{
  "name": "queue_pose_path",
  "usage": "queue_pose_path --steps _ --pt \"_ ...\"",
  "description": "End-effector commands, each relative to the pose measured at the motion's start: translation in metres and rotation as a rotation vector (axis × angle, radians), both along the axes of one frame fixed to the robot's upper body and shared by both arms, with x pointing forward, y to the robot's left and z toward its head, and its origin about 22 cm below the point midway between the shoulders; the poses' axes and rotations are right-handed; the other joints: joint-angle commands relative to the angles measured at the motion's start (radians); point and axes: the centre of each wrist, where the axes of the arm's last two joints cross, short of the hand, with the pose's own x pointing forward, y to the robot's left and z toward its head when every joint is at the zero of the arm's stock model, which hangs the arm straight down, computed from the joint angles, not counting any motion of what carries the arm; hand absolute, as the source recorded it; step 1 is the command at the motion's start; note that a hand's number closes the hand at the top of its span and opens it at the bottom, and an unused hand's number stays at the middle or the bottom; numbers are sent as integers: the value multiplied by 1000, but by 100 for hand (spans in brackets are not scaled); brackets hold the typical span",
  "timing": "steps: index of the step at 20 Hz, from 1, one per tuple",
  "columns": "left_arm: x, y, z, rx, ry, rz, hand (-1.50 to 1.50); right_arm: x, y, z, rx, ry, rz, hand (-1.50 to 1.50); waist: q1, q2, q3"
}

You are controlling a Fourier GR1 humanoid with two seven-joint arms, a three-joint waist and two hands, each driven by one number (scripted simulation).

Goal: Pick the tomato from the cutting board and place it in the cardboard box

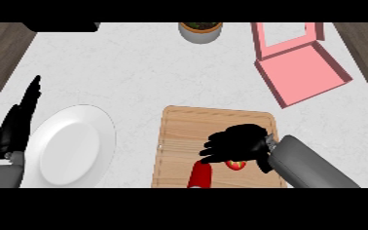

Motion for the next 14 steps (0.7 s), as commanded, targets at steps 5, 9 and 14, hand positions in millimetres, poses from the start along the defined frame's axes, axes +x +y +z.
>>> queue_pose_path --steps 5,9,14 --pt "4 7 5 -2 6 1 0 -10 26 -22 146 -67 -15 150 0 1 0" --pt "-2 1 5 13 -4 4 0 3 26 -14 219 -109 -24 150 2 1 0" --pt "-8 4 -9 -2 12 29 0 13 -25 4 279 -236 -299 150 -25 -4 0"
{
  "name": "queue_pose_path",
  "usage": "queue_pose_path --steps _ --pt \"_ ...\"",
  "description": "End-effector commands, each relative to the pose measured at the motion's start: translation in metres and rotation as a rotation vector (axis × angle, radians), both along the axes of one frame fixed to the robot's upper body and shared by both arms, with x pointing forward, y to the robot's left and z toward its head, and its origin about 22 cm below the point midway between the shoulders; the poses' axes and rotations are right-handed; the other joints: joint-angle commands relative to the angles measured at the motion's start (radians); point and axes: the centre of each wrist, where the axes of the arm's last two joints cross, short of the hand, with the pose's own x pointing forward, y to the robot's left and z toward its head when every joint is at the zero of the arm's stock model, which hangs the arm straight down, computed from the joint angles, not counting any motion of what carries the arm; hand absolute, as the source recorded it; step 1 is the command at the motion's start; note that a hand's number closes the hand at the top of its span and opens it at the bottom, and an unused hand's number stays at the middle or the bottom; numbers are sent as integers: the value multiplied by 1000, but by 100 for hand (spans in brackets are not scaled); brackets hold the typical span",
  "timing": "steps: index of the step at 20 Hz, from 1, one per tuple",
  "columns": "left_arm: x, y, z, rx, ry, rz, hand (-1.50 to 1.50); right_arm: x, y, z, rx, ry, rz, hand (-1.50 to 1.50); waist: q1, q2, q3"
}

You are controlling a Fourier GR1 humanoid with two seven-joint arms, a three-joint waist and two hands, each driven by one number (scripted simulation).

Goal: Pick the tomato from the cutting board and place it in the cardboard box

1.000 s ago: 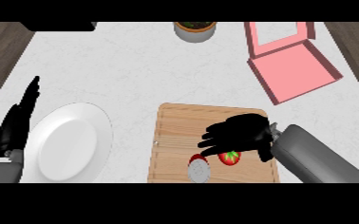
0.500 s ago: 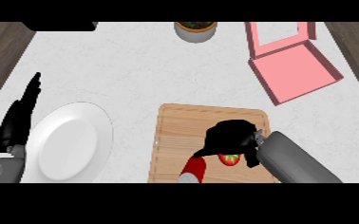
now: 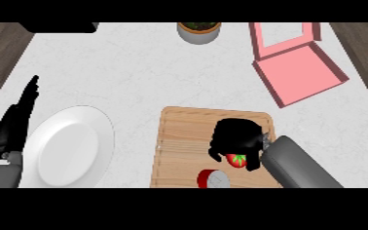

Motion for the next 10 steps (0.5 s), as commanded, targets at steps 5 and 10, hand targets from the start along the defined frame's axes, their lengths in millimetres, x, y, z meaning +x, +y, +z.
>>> queue_pose_path --steps 5,10 --pt "-22 27 -7 9 21 133 0 9 -219 25 -40 -98 -1046 150 -166 -6 12" --pt "-27 24 -9 24 11 105 0 -12 -323 84 56 -331 -1548 150 -101 -3 10"
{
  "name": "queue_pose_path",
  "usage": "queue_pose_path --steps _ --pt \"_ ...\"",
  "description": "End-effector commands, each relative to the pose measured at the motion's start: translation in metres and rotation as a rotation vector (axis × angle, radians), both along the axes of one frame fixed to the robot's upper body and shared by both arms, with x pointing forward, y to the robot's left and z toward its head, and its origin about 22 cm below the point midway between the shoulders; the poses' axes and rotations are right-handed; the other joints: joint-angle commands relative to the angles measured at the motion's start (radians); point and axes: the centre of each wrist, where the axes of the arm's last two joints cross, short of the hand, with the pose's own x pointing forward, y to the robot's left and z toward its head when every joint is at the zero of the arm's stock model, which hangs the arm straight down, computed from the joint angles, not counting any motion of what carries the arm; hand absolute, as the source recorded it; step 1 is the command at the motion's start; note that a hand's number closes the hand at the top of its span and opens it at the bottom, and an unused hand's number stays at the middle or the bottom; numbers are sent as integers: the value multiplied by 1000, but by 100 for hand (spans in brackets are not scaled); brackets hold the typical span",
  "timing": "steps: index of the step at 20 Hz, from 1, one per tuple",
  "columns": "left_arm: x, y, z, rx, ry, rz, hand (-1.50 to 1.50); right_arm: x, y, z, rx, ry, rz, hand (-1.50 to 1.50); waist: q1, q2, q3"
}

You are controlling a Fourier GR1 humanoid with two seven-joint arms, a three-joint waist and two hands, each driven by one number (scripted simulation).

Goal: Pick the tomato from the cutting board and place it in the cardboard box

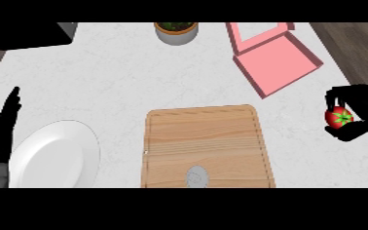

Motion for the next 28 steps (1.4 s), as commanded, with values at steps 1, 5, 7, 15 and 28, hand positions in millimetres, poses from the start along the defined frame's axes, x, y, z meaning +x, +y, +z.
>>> queue_pose_path --steps 1,5,7,15,28 --pt "3 -8 -2 -6 -5 -23 0 -28 -83 43 -5 -178 -402 150 32 6 -1" --pt "4 -24 -7 -19 -17 -89 0 -50 -119 79 42 -422 -428 150 82 7 -2" --pt "13 -20 4 -17 -10 -99 0 -57 -118 79 55 -485 -389 150 96 8 -3" --pt "12 -23 7 -5 -23 -116 0 -19 -87 119 223 -450 -272 150 131 9 -3" --pt "14 -28 12 -10 -31 -146 0 73 -19 142 503 -387 -366 150 151 15 -3"
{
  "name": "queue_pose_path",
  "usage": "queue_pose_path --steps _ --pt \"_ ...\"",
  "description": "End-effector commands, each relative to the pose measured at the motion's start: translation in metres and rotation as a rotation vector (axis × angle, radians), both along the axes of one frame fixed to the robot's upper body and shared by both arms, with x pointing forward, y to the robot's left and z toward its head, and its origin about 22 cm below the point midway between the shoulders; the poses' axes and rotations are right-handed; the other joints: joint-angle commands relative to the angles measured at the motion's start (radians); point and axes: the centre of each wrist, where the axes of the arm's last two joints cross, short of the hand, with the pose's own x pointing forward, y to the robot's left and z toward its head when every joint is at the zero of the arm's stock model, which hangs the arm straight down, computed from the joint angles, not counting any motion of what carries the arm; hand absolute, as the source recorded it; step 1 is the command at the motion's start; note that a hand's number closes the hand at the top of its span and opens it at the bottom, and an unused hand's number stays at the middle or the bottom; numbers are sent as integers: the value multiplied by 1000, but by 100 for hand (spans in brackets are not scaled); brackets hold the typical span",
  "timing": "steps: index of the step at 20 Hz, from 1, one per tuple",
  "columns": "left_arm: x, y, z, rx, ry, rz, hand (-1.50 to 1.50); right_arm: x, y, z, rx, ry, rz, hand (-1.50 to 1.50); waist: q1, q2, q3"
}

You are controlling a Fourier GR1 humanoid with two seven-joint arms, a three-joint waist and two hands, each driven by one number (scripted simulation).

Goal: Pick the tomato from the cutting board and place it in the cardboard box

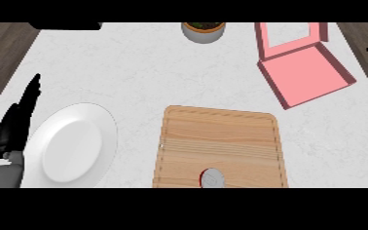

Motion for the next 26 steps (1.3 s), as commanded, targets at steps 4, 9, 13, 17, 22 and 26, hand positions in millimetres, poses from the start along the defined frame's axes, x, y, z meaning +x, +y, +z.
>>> queue_pose_path --steps 4,9,13,17,22,26 --pt "-2 -8 -5 -17 -16 -12 0 48 44 -11 115 79 0 150 10 4 0" --pt "2 -4 -7 5 10 -38 0 72 66 -7 101 89 -26 150 27 11 1" --pt "18 -14 5 3 -25 -44 0 74 62 -23 76 118 -58 150 52 25 3" --pt "12 -5 1 5 -31 -51 0 74 68 -44 157 162 -154 150 51 25 3" --pt "26 -24 0 -29 -22 -57 0 75 75 -56 244 216 -146 -150 57 34 4" --pt "24 -15 8 4 -44 -57 0 70 61 -54 292 162 -130 -150 73 38 6"
